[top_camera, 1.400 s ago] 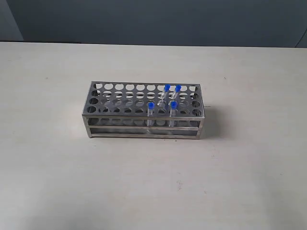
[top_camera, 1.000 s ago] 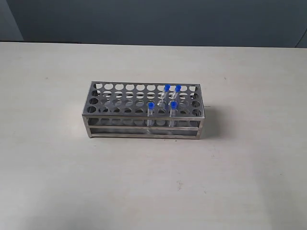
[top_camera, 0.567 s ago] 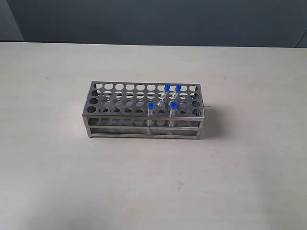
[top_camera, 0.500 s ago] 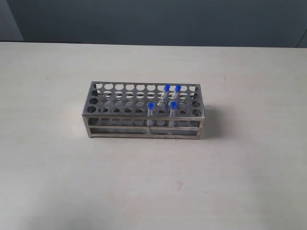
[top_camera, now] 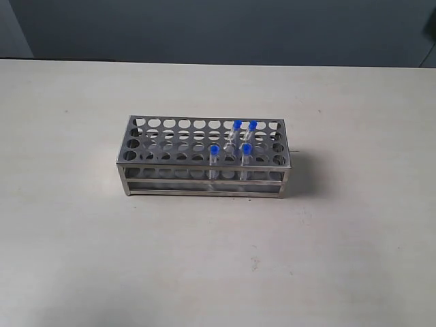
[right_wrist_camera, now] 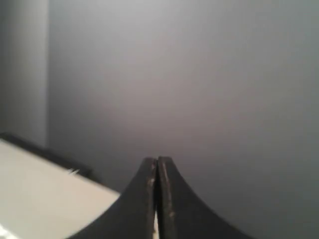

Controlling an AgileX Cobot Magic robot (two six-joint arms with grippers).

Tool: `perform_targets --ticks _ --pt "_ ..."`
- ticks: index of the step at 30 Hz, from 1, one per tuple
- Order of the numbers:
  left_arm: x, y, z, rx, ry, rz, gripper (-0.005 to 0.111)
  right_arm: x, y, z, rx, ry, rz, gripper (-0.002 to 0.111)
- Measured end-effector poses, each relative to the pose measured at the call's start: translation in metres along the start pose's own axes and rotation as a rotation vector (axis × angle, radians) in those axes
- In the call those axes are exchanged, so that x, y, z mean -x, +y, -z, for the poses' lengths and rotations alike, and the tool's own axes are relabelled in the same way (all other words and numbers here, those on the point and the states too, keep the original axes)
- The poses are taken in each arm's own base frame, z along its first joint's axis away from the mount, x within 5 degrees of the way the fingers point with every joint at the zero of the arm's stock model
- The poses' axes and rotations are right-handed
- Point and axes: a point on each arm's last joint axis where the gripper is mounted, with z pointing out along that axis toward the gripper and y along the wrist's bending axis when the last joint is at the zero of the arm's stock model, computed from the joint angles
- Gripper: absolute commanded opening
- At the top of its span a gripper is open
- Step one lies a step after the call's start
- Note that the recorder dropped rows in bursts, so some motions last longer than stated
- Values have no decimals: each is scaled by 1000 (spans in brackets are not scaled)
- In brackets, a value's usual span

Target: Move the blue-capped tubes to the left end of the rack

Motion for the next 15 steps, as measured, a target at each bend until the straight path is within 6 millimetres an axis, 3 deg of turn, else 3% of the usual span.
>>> perform_targets --ticks 4,8,11,15 --pt "0 0 0 0 0 0 1 -64 29 -21 180 173 -121 -1" --pt "0 0 0 0 0 0 1 -121 60 -21 211 300 -196 -1" --pt "0 0 0 0 0 0 1 -144 78 -20 217 321 -223 -1" --pt "0 0 0 0 0 0 1 -158 95 -26 247 329 -235 5"
